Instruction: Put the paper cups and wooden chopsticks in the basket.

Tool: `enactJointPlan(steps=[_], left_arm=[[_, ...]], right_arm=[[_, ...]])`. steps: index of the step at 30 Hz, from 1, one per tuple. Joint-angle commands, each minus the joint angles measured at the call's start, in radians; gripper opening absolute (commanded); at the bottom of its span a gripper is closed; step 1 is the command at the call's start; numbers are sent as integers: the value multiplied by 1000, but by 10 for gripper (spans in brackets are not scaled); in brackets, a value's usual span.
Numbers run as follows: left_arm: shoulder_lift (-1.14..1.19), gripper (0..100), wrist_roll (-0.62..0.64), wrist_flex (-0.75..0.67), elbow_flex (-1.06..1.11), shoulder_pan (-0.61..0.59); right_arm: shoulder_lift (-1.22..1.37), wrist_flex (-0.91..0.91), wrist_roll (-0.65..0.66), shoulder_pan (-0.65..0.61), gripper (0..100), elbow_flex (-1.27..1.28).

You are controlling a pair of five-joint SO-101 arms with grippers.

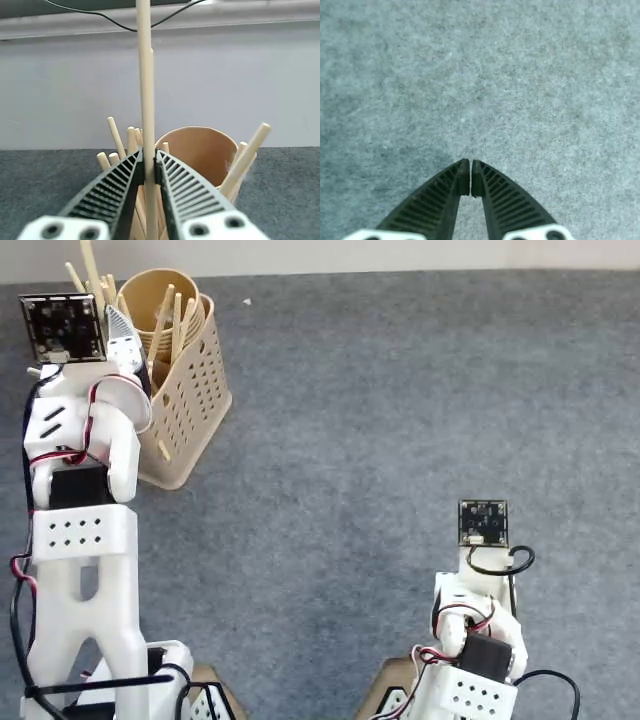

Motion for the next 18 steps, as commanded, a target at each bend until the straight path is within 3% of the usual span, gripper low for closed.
enactJointPlan(steps=[1, 7, 13, 18], left_arm=[[2, 4, 3, -14, 2, -15], [-4, 11, 3, -9, 21, -12], [-5, 155, 3, -8, -47, -10], [-5, 133, 3, 35, -119, -15]], right_arm=[[-7, -15, 11, -7, 27, 73], [-7, -15, 11, -7, 27, 73], [-7, -15, 11, -7, 27, 73], [-7, -15, 11, -7, 27, 73]])
